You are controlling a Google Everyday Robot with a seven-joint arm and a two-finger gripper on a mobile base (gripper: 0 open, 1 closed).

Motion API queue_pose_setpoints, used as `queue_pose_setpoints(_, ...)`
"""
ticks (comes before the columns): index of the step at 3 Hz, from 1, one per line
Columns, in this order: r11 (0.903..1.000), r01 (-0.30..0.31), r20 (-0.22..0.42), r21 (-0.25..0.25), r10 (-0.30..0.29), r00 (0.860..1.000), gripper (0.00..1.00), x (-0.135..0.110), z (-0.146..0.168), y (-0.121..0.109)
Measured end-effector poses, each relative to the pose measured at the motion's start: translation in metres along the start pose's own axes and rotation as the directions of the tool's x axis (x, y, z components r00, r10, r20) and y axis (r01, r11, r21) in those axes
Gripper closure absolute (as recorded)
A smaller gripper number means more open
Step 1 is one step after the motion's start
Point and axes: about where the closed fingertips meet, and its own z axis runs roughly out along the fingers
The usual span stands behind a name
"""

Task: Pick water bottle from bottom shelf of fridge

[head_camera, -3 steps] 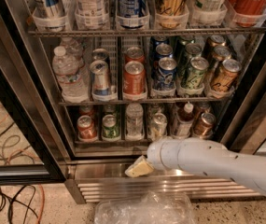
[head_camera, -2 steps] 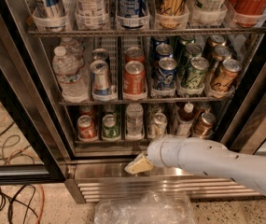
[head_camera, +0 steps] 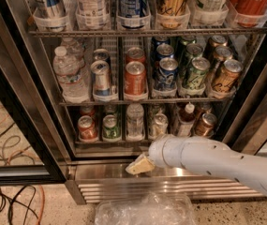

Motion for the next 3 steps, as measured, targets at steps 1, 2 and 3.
queue_pose_setpoints(1,0.9987,-0.049,0.081,0.011,0.048,0.996,0.0,0.008,0.01,0.005)
queue_pose_setpoints(2,0.993,-0.104,0.219,0.056,0.089,0.972,0.0,0.022,0.027,0.03)
queue_pose_setpoints(3,0.9905,-0.134,0.363,0.033,0.113,0.925,0.0,-0.001,0.061,0.079)
